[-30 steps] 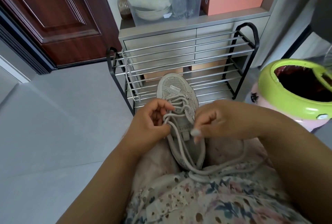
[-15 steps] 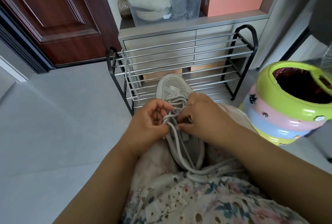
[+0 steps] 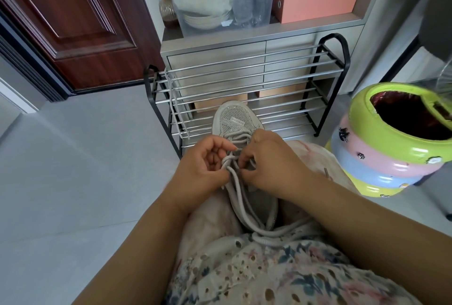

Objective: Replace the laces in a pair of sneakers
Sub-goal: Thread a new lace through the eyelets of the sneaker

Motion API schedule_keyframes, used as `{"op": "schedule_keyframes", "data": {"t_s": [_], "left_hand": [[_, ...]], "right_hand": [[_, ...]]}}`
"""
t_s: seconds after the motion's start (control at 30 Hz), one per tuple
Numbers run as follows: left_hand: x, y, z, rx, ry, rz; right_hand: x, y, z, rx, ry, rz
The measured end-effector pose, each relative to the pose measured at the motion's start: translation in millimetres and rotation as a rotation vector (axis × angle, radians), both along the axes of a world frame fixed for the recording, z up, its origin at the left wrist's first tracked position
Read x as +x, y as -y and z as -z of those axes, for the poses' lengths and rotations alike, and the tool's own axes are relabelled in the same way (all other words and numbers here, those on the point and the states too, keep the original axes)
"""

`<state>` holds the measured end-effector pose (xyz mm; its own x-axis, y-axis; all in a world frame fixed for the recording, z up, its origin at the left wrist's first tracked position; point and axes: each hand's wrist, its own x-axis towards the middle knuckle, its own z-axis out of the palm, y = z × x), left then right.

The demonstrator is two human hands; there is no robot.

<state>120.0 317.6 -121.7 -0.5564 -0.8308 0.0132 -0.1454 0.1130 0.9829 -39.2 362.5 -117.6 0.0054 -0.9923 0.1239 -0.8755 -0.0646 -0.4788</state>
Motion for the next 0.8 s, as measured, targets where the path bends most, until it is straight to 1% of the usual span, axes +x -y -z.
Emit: {"op": "schedule_keyframes", "data": {"t_s": [0.07,0.13,0.2,0.27,0.3,0.33,0.43,0.47,0.5,0.57,0.6,0.67,0.73,0.8], "left_hand": [[1,0,-1,-0.001,0.001,0.005],[1,-1,-1,0.0,0.003,0.005],[1,-1,-1,0.001,0.005,-0.001],[2,0,1,0.005,0.003,0.0],[2,0,1,0.006,-0.002,0.005],[1,-1,1,0.01,-0.009,0.01],[-1,-6,-6,0.008,-0.031,-0.022],[-3,-8,-10,-0.033,-0.019,-0.047],[-5,-10,-15,-0.115,0.006,-0.059],[-12,-16,-23,-0.279,0.061,-0.005],[-17,-20,-27,-0.309,0.083,0.035],[-25,-27,-31,-0.326,0.158,0.091],[-31,-31,-35,-0.349,0.223,0.073],[-33,-31,-40,-0.25,0.14,-0.02]], "right_hand": [[-4,0,-6,0.04,0.151,-0.013],[-10,2,-10,0.137,0.337,-0.004],[-16,0,-16,0.251,0.633,0.071],[-22,-2,-21,0.305,0.991,0.158],[-27,-4,-25,0.295,1.139,0.169],[-31,-5,-28,0.273,1.246,0.154],[-39,-8,-39,0.2,1.473,0.03],[-40,-9,-41,0.181,1.507,0.004],[-39,-9,-42,0.166,1.515,-0.008],[-34,-8,-41,0.143,1.494,-0.034],[-32,-8,-41,0.135,1.483,-0.042],[-30,-7,-41,0.118,1.476,-0.046],[-30,-7,-40,0.081,1.457,-0.055],[-33,-8,-40,0.058,1.36,-0.06]]}}
